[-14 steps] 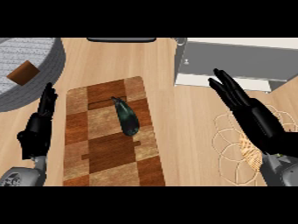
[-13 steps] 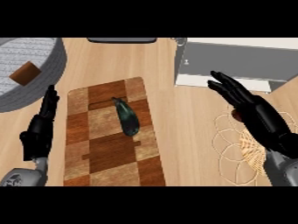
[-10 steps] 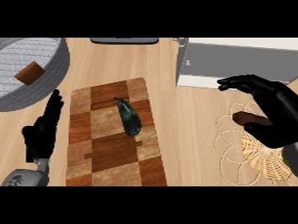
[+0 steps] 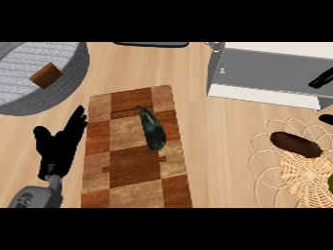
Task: Pick the sweet potato from the placemat and place it in the tiered shelf
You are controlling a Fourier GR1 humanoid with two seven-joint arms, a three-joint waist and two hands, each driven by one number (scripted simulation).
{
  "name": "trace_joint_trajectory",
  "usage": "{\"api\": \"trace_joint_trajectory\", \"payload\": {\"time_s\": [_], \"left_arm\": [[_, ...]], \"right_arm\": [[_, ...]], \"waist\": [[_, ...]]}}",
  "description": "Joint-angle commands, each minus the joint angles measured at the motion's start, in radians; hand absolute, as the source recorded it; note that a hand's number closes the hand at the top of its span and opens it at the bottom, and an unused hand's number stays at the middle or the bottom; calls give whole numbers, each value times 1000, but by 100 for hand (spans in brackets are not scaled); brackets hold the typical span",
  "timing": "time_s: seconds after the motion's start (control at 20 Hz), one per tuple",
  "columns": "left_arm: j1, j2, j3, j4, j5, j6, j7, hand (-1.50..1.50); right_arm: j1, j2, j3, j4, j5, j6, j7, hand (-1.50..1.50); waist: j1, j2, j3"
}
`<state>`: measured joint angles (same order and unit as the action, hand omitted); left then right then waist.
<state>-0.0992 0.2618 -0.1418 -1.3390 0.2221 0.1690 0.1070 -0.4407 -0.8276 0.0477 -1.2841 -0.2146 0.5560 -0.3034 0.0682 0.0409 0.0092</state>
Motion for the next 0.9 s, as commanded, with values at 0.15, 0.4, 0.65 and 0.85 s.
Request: {"api": "trace_joint_trajectory", "payload": {"time_s": [0.15,0.4,0.65,0.85], "left_arm": [[16,18,-2,36,39,-56,84,0],[33,38,22,36,74,-93,96,0],[16,10,23,66,63,-67,90,0],[21,14,24,44,37,-42,111,0]], "right_arm": [[-77,-157,34,187,103,306,-308,-150],[-111,-219,120,182,169,362,-382,-150],[-134,-300,221,99,269,337,-439,-150],[-219,-256,273,133,337,257,-382,-150]], "waist": [[18,-7,-2],[12,-18,-5],[-23,-25,-7],[-30,-32,-9]]}}
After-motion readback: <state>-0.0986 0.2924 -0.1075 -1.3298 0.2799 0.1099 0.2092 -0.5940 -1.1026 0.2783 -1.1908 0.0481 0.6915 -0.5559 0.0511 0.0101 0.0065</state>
